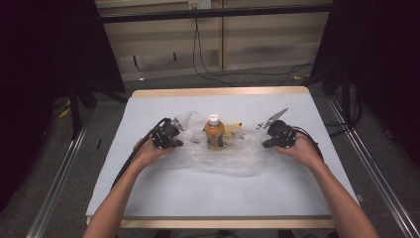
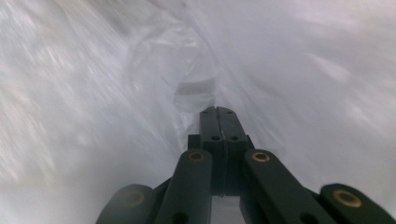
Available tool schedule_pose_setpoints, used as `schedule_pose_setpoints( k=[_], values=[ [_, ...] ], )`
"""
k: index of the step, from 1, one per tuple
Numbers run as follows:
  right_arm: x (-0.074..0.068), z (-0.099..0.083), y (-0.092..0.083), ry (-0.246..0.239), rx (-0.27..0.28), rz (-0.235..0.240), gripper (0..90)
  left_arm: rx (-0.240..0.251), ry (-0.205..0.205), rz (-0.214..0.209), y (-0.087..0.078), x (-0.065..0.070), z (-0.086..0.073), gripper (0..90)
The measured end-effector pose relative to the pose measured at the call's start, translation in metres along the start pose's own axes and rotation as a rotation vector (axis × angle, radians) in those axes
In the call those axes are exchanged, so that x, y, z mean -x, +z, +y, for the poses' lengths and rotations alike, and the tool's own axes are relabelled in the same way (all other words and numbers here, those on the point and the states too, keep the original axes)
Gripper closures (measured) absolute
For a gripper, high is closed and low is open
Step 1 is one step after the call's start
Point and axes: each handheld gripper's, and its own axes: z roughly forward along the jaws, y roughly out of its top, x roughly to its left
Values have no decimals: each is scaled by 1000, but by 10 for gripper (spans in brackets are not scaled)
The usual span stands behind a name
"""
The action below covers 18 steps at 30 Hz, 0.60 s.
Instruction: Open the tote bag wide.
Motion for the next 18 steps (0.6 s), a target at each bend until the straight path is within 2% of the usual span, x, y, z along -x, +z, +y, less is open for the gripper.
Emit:
schedule_pose_setpoints(
  k=[1,2,4,5,6,9,11,12,13,15,16,17,18],
  values=[
    [3,-4,-2,-11,-4,-25,900,0,0,0,0,0,0,900],
    [4,-9,-6,-4,-17,-30,900,-17,14,-2,-4,3,-4,900],
    [7,-16,-9,1,-8,-29,900,1,-16,-27,-5,4,-10,900],
    [7,-16,-9,1,-8,-29,900,1,-16,-27,-5,4,-10,900],
    [8,-18,-9,-6,7,-32,900,-1,-12,-29,-6,4,-11,900],
    [3,-18,-9,-24,3,-61,900,-8,5,-29,-7,3,-12,900],
    [3,-19,-9,-18,6,-60,900,-1,-30,-45,-8,3,-15,900],
    [3,-20,-9,10,25,-56,900,13,-48,-43,-7,2,-15,900],
    [4,-21,-9,1,39,-58,900,11,-48,-43,-7,1,-14,900],
    [5,-23,-7,27,88,-41,900,34,-66,-66,-7,3,-11,900],
    [5,-23,-7,27,88,-41,900,34,-66,-66,-7,3,-11,900],
    [5,-24,-7,27,108,-27,900,49,-67,-63,-8,5,-9,900],
    [1,-21,-8,31,136,-6,900,80,-61,-78,-11,9,-5,900]
  ],
)
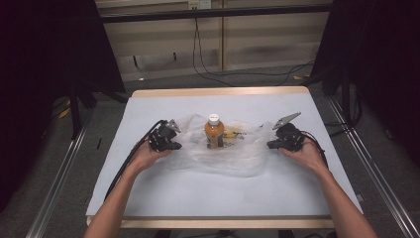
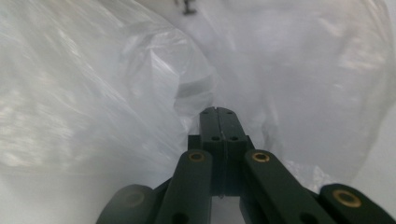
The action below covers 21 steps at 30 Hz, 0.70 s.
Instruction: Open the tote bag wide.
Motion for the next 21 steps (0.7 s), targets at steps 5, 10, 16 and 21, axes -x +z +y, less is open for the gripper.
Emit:
schedule_pose_setpoints(
  k=[5,10,16,21],
  values=[
    [-10,16,-18,-18,86,14,900,20,53,-17,-9,18,8,900],
    [-16,32,-30,-28,127,54,900,74,63,-29,-30,28,10,900],
    [-18,61,-38,-59,150,55,900,162,87,-66,-53,30,20,900],
    [-20,85,-48,-76,161,53,900,195,90,-46,-57,26,35,900]
  ],
)
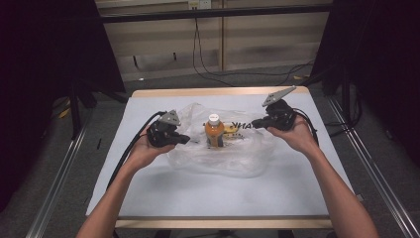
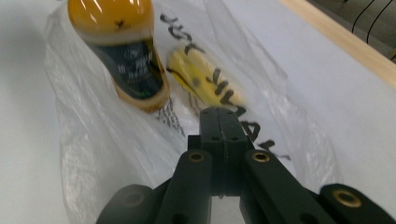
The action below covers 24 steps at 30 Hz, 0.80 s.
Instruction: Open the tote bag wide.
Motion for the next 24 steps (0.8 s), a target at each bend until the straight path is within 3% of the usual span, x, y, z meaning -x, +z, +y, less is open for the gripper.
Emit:
schedule_pose_setpoints(
  k=[3,4,5,6,7,8,9,10,11,12,14,15,16,17,20,21,22,23,24],
  values=[
    [2,4,3,15,10,13,900,-29,20,11,5,-4,5,900],
    [1,5,7,16,-3,4,900,-30,7,7,14,-7,9,900],
    [1,7,25,24,-33,22,900,-92,6,2,32,-12,15,900],
    [1,7,25,24,-33,22,900,-92,6,2,32,-12,15,900],
    [1,9,35,21,-50,22,900,-112,8,2,43,-15,18,900],
    [1,11,56,22,-103,33,900,-131,3,-16,52,-17,20,900],
    [0,10,66,25,-134,37,900,-209,21,-15,71,-21,22,900],
    [-1,10,76,23,-176,41,900,-237,6,-13,81,-24,21,900],
    [-1,8,85,20,-204,41,900,-237,6,-13,81,-24,21,900],
    [-1,8,85,20,-204,41,900,-273,-12,-14,89,-28,19,900],
    [-3,4,99,6,-265,53,900,-339,-27,-9,100,-36,13,900],
    [-5,-4,110,-34,-335,62,900,-339,-55,3,102,-41,8,900],
    [-5,-4,110,-34,-335,62,900,-339,-55,3,102,-41,8,900],
    [-9,-8,109,-72,-387,53,900,-368,-64,28,97,-48,3,900],
    [-12,-12,101,-117,-447,50,900,-394,-81,63,88,-55,-6,900],
    [-12,-14,98,-133,-466,55,900,-394,-81,63,88,-55,-6,900],
    [-12,-18,93,-144,-487,57,900,-439,-52,108,82,-56,-12,900],
    [-12,-18,93,-144,-487,57,900,-439,-52,108,82,-56,-12,900],
    [-11,-20,90,-152,-493,53,900,-479,-32,136,79,-55,-15,900]
  ],
)
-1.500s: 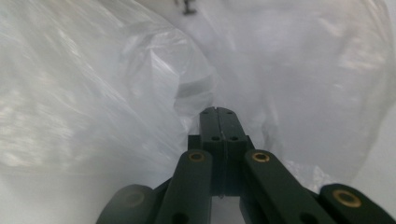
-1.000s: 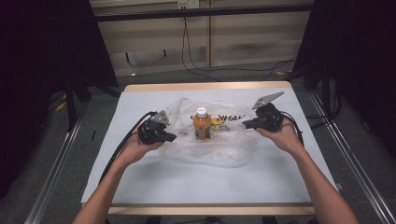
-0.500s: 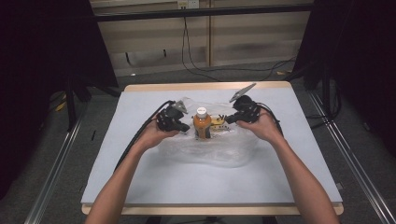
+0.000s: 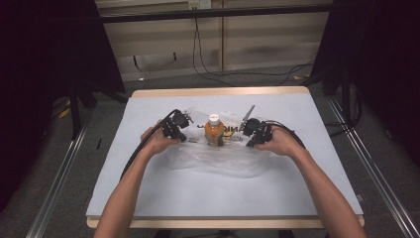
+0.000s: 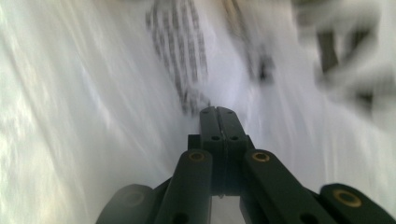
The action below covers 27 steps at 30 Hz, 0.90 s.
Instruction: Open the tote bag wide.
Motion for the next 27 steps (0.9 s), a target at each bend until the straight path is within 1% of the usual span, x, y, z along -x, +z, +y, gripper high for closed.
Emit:
schedule_pose_setpoints(
  k=[1,2,3,4,5,6,7,9,10,11,12,13,15,16,17,18,19,20,22,23,24,25,26,27],
  values=[
    [0,-11,-4,-7,-29,-20,900,-31,14,2,-2,0,-2,900],
    [1,-17,-6,-9,-32,-24,900,-30,3,-2,-3,-2,-8,900],
    [1,-17,-6,-9,-32,-24,900,-30,3,-2,-3,-2,-8,900],
    [2,-27,-10,-1,-40,-22,900,-7,-9,1,-4,-3,-15,900],
    [3,-31,-11,-6,-33,-25,900,1,-15,-5,-4,-4,-17,900],
    [3,-31,-11,-6,-33,-25,900,1,-15,-5,-4,-4,-17,900],
    [4,-36,-13,11,-31,-21,900,-3,0,-2,-5,-5,-20,900],
    [6,-46,-15,19,-26,-27,900,-17,9,11,-6,-4,-25,900],
    [7,-49,-16,16,-20,-34,900,-25,11,3,-8,-4,-27,900],
    [6,-54,-17,15,-22,-40,900,-15,1,0,-9,-2,-31,900],
    [4,-55,-18,22,-25,-47,900,-11,5,5,-9,-3,-33,900],
    [4,-56,-18,14,-22,-52,900,-5,3,11,-9,-3,-33,900],
    [3,-57,-19,11,-35,-59,900,9,-11,15,-8,-1,-34,900],
    [3,-58,-19,8,-34,-61,900,-14,12,-6,-9,-4,-33,900],
    [3,-59,-19,12,-26,-62,900,-8,0,-1,-9,-4,-34,900],
    [3,-60,-19,29,-21,-61,900,-7,1,0,-9,-4,-34,900],
    [5,-62,-19,33,-11,-49,900,-12,8,1,-9,-3,-34,900],
    [5,-62,-20,35,-13,-48,900,-14,14,31,-9,-1,-32,900],
    [4,-61,-19,35,-16,-58,900,-19,18,17,-10,0,-31,900],
    [3,-61,-19,36,-14,-58,900,-3,6,-11,-11,0,-31,900],
    [4,-61,-19,51,1,-60,900,3,15,-9,-12,1,-30,900],
    [5,-61,-19,56,18,-53,900,13,14,-3,-13,2,-29,900],
    [5,-60,-19,61,33,-48,900,29,12,-17,-16,4,-28,900],
    [5,-60,-19,61,33,-48,900,29,12,-17,-16,4,-28,900]
  ],
)
